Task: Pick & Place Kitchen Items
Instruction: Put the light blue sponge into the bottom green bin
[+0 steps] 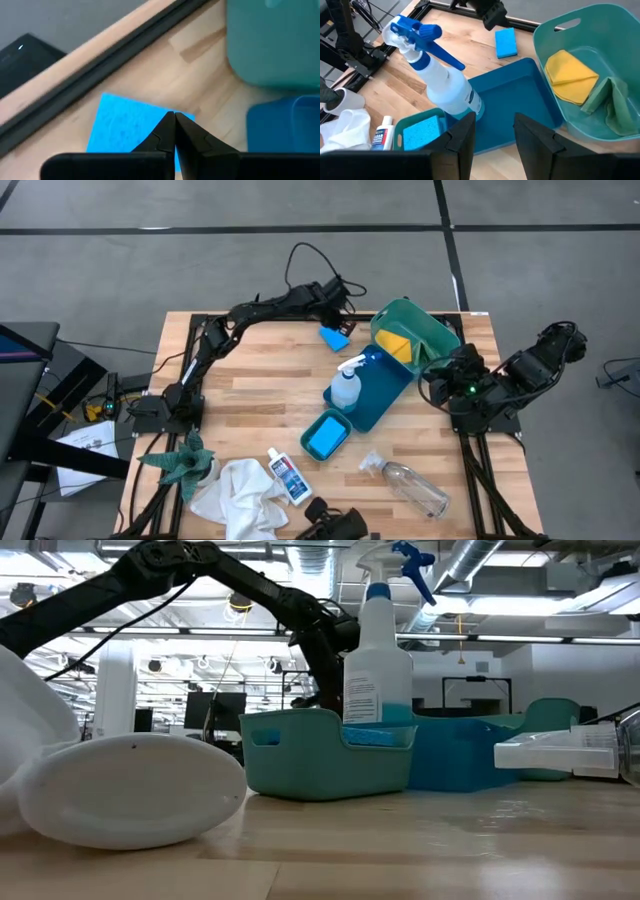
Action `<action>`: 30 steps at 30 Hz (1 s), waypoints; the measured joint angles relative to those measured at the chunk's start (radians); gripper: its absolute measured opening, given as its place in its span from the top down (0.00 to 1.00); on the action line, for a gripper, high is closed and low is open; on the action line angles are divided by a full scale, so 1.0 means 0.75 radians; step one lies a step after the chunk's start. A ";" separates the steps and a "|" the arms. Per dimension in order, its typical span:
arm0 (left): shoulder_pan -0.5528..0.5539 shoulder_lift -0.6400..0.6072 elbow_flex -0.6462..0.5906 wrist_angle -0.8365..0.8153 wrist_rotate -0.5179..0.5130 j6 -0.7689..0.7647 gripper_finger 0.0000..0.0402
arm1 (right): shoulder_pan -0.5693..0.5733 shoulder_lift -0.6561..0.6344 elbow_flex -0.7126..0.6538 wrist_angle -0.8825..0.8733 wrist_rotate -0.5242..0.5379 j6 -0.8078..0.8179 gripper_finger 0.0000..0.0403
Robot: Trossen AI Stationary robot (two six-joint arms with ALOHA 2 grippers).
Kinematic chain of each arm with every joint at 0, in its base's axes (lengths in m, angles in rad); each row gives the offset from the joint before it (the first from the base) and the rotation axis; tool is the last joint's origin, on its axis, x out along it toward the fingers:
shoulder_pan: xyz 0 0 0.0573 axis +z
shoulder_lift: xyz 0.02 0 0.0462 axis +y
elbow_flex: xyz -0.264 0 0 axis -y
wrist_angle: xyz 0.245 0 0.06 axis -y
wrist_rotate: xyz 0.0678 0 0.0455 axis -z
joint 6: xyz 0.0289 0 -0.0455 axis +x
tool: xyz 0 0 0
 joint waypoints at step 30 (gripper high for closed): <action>0.202 0.029 -0.053 -0.130 0.217 0.357 0.68 | 0.001 -0.007 0.000 0.102 -0.051 0.011 0.69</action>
